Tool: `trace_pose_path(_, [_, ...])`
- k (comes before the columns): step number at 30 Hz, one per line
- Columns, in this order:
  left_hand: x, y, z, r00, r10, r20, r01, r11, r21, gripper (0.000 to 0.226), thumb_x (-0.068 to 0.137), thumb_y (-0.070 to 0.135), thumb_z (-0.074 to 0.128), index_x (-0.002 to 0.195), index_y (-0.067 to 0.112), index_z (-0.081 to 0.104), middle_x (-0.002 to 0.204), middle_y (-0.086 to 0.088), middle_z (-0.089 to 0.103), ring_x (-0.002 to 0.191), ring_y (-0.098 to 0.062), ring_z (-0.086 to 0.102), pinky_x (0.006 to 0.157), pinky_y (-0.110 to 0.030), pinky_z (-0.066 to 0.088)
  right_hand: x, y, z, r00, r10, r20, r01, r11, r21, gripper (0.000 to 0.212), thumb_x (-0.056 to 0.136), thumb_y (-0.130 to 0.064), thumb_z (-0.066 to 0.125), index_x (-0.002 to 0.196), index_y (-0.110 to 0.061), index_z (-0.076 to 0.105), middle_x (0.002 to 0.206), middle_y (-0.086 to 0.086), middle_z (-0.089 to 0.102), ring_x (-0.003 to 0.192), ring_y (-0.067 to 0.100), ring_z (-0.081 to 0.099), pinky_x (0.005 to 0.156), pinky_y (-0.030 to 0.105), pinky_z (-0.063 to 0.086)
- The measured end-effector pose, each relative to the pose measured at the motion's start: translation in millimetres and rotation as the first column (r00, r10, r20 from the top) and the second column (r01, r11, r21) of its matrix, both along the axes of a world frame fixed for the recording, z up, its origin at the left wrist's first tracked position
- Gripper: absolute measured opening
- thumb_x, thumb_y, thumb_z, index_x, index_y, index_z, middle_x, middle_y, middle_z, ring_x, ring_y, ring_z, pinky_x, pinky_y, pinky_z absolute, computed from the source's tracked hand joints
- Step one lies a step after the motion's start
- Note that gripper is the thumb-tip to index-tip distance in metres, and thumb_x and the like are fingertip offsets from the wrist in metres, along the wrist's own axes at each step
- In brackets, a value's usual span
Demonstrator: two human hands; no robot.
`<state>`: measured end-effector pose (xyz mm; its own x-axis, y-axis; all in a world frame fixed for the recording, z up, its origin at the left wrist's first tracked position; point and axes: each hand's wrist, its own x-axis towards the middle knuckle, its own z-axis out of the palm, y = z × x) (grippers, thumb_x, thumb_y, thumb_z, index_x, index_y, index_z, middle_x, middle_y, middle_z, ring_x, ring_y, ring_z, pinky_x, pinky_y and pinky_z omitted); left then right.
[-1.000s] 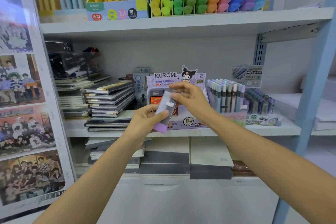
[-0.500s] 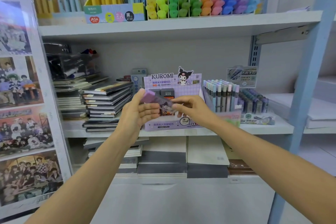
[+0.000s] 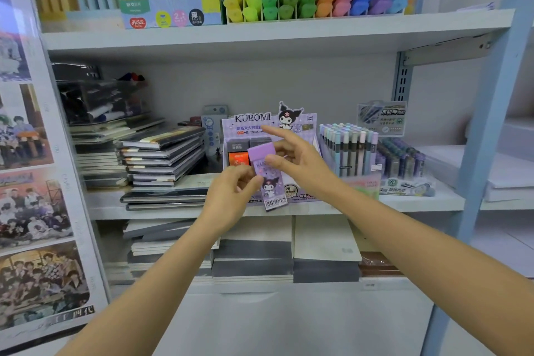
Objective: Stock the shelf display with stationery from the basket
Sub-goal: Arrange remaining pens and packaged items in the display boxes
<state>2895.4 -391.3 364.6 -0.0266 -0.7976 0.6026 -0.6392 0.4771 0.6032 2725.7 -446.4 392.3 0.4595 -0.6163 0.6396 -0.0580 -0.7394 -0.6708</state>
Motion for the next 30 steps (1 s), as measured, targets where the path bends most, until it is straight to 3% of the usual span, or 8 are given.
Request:
trace_pose_path(3, [-7, -6, -7, 0.994, 0.066, 0.087, -0.062, 0.997, -0.049, 0.020, 0.098, 0.028, 0.053, 0.109, 0.014, 0.062, 0.106, -0.001, 0.066, 0.098, -0.017, 0.059, 0.087, -0.044, 0.049, -6, -5, 10, 0.994, -0.094, -0.049, 0.091, 0.994, -0.065, 0.032, 0.094, -0.007, 0.059, 0.125, -0.017, 0.060, 0.109, -0.012, 0.066, 0.097, 0.004, 0.064, 0.090, 0.030, 0.055])
trace_pose_path(6, [-5, -13, -21, 0.941, 0.068, 0.330, -0.041, 0.995, -0.089, 0.046, 0.099, 0.033, 0.051, 0.140, 0.014, 0.045, 0.142, -0.002, 0.050, 0.131, -0.017, 0.043, 0.107, -0.035, 0.037, -15, -15, 18, 0.962, -0.256, 0.099, 0.258, 0.966, -0.011, 0.025, 0.096, -0.006, 0.056, 0.120, -0.010, 0.059, 0.110, -0.001, 0.066, 0.101, 0.012, 0.064, 0.089, 0.032, 0.055])
trace_pose_path(11, [13, -25, -44, 0.727, 0.139, 0.673, -0.076, 0.990, -0.123, 0.058, 0.097, 0.037, 0.052, 0.149, 0.018, 0.033, 0.151, 0.001, 0.040, 0.138, -0.017, 0.036, 0.113, -0.030, 0.022, -21, -35, 23, 0.880, -0.422, 0.217, 0.440, 0.897, -0.043, 0.017, 0.097, -0.006, 0.054, 0.109, -0.017, 0.056, 0.110, 0.001, 0.065, 0.102, 0.016, 0.062, 0.085, 0.026, 0.053])
trace_pose_path(16, [17, -27, -51, 0.724, 0.207, 0.658, -0.085, 0.973, -0.212, 0.054, 0.091, 0.029, 0.060, 0.142, 0.016, 0.045, 0.140, 0.000, 0.051, 0.131, -0.021, 0.045, 0.110, -0.035, 0.028, -7, -49, 14, 0.862, -0.506, 0.031, 0.505, 0.854, -0.126, 0.018, 0.095, -0.003, 0.055, 0.108, -0.015, 0.058, 0.101, -0.002, 0.062, 0.090, 0.017, 0.062, 0.078, 0.031, 0.053])
trace_pose_path(20, [16, -26, -52, 0.726, 0.213, 0.653, -0.090, 0.972, -0.217, 0.054, 0.090, 0.027, 0.061, 0.141, 0.016, 0.047, 0.138, -0.001, 0.053, 0.128, -0.022, 0.046, 0.112, -0.035, 0.028, -1, -56, 4, 0.834, -0.547, -0.072, 0.527, 0.829, -0.185, 0.017, 0.095, -0.007, 0.056, 0.109, -0.017, 0.057, 0.092, 0.000, 0.064, 0.071, 0.009, 0.057, 0.061, 0.016, 0.043])
trace_pose_path(27, [15, -27, -52, 0.725, 0.223, 0.652, -0.100, 0.970, -0.222, 0.056, 0.090, 0.028, 0.059, 0.143, 0.019, 0.042, 0.142, 0.003, 0.049, 0.131, -0.017, 0.042, 0.111, -0.030, 0.025, -2, -55, 18, 0.812, -0.529, -0.246, 0.474, 0.844, -0.249, 0.015, 0.096, -0.009, 0.055, 0.107, -0.018, 0.057, 0.089, 0.012, 0.066, 0.081, 0.029, 0.063, 0.077, 0.042, 0.054])
trace_pose_path(30, [15, -27, -54, 0.723, 0.229, 0.651, -0.105, 0.969, -0.225, 0.056, 0.090, 0.029, 0.058, 0.144, 0.020, 0.042, 0.141, 0.004, 0.049, 0.131, -0.016, 0.042, 0.111, -0.030, 0.024, 3, -61, 16, 0.809, -0.537, -0.238, 0.490, 0.841, -0.231, 0.014, 0.096, -0.011, 0.057, 0.107, -0.020, 0.058, 0.091, 0.010, 0.067, 0.083, 0.025, 0.065, 0.076, 0.036, 0.055])
